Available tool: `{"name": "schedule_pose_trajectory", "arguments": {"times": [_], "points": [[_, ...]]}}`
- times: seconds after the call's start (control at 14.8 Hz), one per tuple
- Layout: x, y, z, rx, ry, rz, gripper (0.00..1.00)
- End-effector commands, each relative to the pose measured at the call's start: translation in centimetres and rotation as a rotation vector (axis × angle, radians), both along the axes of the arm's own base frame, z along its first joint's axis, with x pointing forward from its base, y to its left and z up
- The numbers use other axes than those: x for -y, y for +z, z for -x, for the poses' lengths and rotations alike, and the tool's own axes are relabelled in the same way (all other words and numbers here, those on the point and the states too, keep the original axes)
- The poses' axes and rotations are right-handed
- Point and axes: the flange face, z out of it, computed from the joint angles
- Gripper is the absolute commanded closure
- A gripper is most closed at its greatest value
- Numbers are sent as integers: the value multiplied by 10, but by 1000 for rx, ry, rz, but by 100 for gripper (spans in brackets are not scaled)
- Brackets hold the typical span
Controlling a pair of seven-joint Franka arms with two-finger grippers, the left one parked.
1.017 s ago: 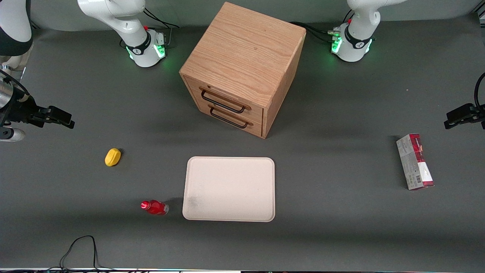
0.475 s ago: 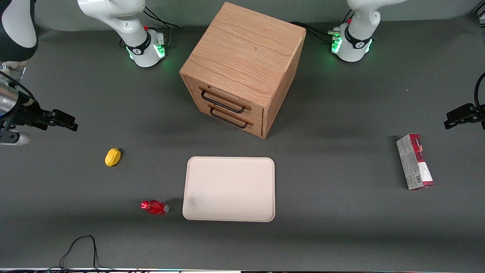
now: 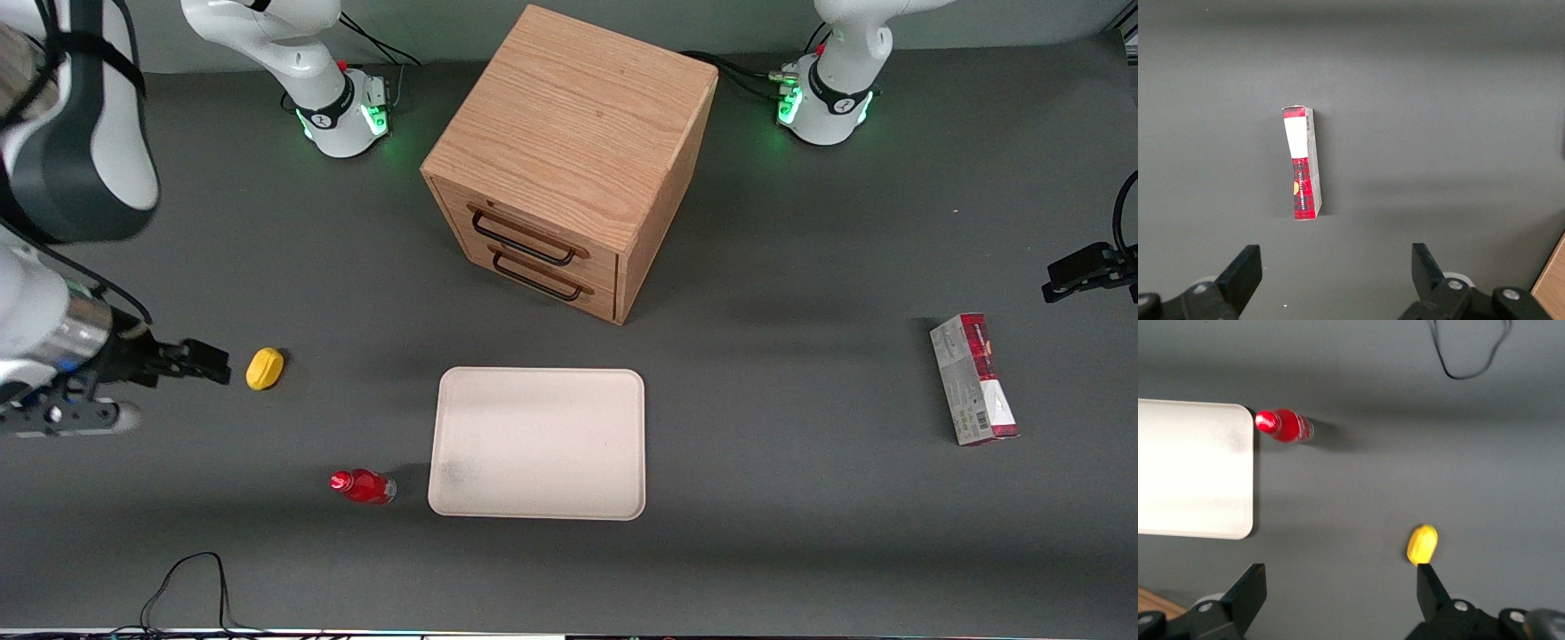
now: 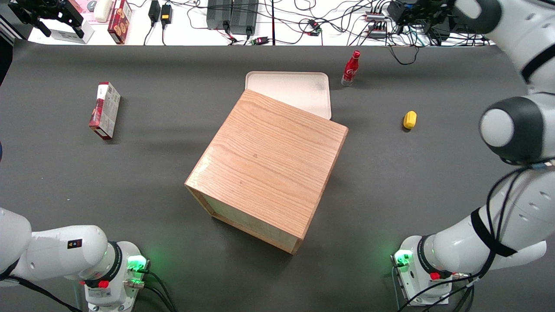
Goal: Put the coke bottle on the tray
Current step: 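Lower the open right gripper over the bottle and close on it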
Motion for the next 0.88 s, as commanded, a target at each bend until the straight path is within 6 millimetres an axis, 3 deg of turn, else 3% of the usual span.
{"name": "schedule_pose_trajectory", "arguments": {"times": [0.0,0.07,0.27,0.61,0.81], "points": [[-34,-35,-39,16,44,3,0],[-52,-53,-49,37,65,2,0],[-82,-104,-70,105,57,-7,0],[-92,-165,-85,133,83,-19,0],[-92,-183,-87,122,83,-18,0]]}}
